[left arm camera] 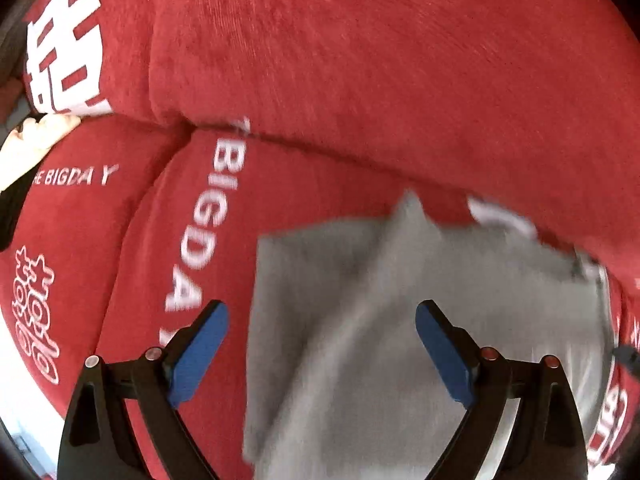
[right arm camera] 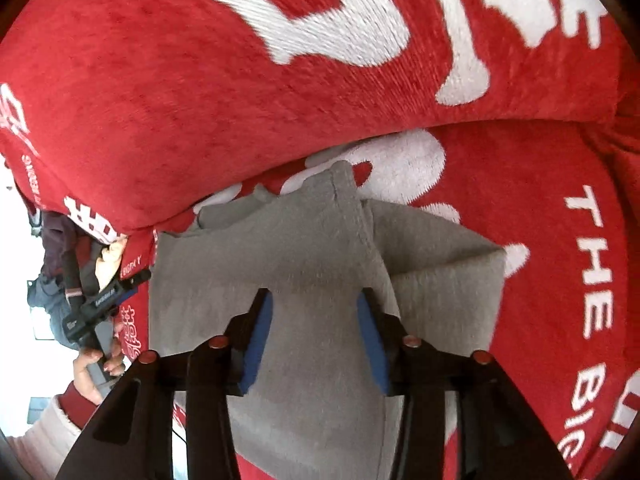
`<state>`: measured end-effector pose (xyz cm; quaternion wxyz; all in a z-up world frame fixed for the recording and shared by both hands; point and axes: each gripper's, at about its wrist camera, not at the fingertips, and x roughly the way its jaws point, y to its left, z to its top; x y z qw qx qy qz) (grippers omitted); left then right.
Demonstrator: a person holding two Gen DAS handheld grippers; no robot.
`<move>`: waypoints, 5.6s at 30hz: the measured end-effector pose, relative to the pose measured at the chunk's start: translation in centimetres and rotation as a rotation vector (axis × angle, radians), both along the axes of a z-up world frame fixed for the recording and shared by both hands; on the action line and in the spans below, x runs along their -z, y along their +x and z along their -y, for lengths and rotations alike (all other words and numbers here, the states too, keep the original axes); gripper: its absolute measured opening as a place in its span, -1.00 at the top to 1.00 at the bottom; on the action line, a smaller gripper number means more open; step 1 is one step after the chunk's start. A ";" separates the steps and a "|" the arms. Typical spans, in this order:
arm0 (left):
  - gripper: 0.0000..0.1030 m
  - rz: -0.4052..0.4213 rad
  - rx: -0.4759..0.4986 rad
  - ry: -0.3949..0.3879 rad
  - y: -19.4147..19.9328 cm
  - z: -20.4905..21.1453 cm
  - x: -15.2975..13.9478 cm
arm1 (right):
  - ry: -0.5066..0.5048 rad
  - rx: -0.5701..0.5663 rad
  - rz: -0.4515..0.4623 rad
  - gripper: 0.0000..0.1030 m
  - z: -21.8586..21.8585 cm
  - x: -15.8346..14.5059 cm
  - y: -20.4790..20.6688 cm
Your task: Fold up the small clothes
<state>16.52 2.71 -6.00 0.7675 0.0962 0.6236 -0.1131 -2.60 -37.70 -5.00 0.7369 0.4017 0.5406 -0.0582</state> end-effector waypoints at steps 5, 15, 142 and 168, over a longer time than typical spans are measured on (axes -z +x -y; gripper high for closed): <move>-0.84 -0.080 0.028 -0.020 -5.1 -0.9 0.2 | -0.077 -0.050 -0.064 -0.06 -2.0 -0.8 -1.0; -0.84 -0.096 0.065 0.028 -10.8 -0.9 -0.4 | -0.168 -0.122 -0.119 -0.07 -5.3 -1.2 -0.7; -0.98 -0.205 0.165 0.052 -12.6 -13.4 4.1 | 0.112 -0.029 -0.174 0.68 -25.5 2.7 -4.3; -0.98 -0.424 -0.195 -0.602 -14.1 -11.6 2.3 | 0.604 0.431 0.010 0.83 -24.1 8.2 -5.1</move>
